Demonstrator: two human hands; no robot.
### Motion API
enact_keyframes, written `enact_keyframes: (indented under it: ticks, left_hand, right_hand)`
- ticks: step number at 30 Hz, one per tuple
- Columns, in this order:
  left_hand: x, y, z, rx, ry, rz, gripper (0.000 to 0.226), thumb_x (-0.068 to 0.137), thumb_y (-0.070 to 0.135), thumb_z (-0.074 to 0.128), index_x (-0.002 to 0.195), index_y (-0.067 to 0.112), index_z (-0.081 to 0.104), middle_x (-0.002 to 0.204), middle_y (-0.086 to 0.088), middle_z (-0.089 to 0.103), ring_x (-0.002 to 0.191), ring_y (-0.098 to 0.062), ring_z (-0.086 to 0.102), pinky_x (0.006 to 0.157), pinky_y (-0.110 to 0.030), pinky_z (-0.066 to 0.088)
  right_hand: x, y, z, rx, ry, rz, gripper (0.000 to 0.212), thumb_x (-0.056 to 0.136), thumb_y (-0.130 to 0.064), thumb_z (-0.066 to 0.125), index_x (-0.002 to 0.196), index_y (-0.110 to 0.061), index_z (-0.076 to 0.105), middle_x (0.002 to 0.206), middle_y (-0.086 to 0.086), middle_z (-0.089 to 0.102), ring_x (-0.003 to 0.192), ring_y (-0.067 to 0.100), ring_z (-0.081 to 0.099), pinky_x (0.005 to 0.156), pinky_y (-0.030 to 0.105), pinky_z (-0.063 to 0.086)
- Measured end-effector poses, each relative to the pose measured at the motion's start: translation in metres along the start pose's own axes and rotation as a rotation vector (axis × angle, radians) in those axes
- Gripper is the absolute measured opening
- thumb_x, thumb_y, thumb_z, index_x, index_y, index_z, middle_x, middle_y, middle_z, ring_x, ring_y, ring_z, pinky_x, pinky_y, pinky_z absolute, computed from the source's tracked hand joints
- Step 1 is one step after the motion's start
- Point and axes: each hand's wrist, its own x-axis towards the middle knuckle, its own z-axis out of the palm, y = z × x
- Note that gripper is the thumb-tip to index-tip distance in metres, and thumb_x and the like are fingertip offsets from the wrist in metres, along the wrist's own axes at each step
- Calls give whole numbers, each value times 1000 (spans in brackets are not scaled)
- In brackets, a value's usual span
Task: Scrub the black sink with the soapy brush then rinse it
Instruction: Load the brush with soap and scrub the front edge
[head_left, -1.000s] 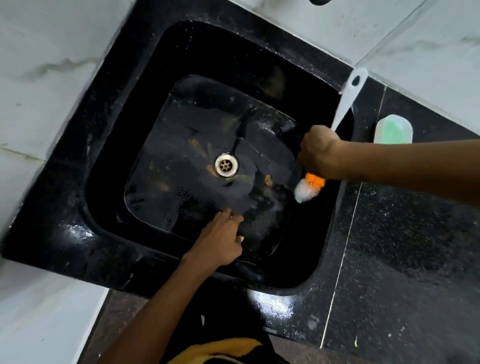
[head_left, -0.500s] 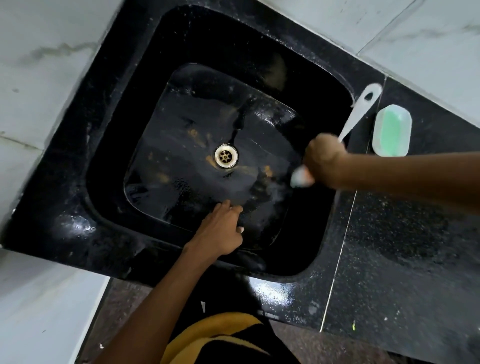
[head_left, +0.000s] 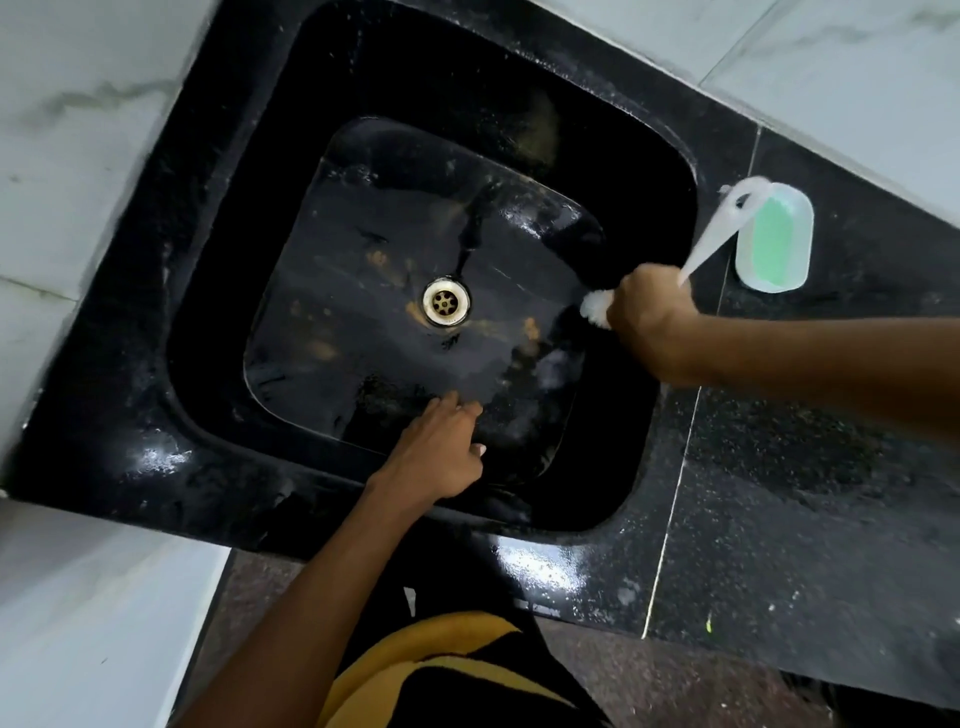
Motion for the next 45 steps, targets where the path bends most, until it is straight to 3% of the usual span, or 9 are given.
enact_keyframes:
  ticks: [5, 9, 13, 19, 28, 34, 37, 41, 45]
  left_hand:
    - [-1, 1, -1, 13, -14, 7, 58, 99, 25, 60, 151, 13, 39, 149, -11, 37, 140, -31, 35, 110, -49, 42]
    - [-3, 3, -2, 34, -35, 2, 56, 99, 24, 59, 150, 12, 39, 151, -12, 37, 143, -32, 34, 111, -50, 41]
    - [-9, 5, -8, 76, 59, -34, 44, 98, 22, 57, 140, 11, 50, 138, -13, 47, 129, -33, 46, 101, -46, 45]
    - [-51, -4, -30, 163, 255, -167, 30, 93, 21, 59, 121, 11, 59, 127, -12, 57, 119, -35, 55, 94, -43, 45]
    - [-99, -66, -56, 62, 470, -242, 27, 82, 3, 61, 107, 8, 68, 107, -14, 59, 105, -37, 56, 87, -47, 51]
    - [-98, -65, -48, 63, 515, -230, 26, 86, 3, 57, 109, 10, 68, 110, -12, 60, 106, -37, 56, 91, -49, 51]
    - [-96, -66, -48, 57, 517, -237, 28, 86, 2, 57, 111, 9, 67, 112, -11, 59, 109, -35, 55, 92, -49, 50]
    - [-100, -61, -48, -68, 644, -235, 43, 84, -10, 54, 123, 4, 61, 124, -14, 52, 117, -30, 49, 101, -36, 40]
    - [-104, -67, -51, -241, 804, -238, 54, 79, -14, 57, 130, 2, 54, 130, -15, 48, 116, -31, 55, 100, -39, 48]
  right_hand:
    - [-67, -80, -22, -48, -33, -458, 27, 89, -12, 59, 111, -21, 71, 109, 2, 71, 98, 25, 68, 50, 25, 40]
    - [-38, -20, -25, 26, -18, -187, 34, 83, -9, 58, 110, -24, 72, 109, -2, 71, 99, 22, 68, 57, 28, 43]
    - [-42, -42, -25, -150, -4, -316, 39, 74, -5, 59, 106, -22, 74, 100, -4, 73, 86, 14, 68, 43, 26, 46]
    - [-95, -107, -106, 367, 235, -611, 29, 97, -19, 46, 119, -20, 66, 122, 3, 65, 109, 25, 63, 71, 29, 43]
    - [-55, -63, -168, 765, 435, -603, 17, 92, -25, 45, 94, -16, 60, 99, 7, 66, 94, 29, 63, 65, 31, 37]
    - [-98, -55, -92, 364, 175, -735, 26, 93, -18, 50, 117, -18, 61, 113, 6, 67, 105, 27, 64, 69, 30, 38]
    - [-108, -55, -79, 417, 113, -735, 24, 91, -15, 50, 112, -17, 62, 108, 6, 68, 100, 29, 65, 71, 29, 44]
    - [-90, -68, -120, 824, 406, -615, 26, 86, -17, 50, 108, -18, 62, 88, 8, 65, 85, 30, 66, 61, 30, 39]
    - [-80, -86, -170, 1072, 596, -595, 20, 88, -20, 47, 108, -17, 53, 91, 12, 62, 81, 34, 60, 62, 33, 33]
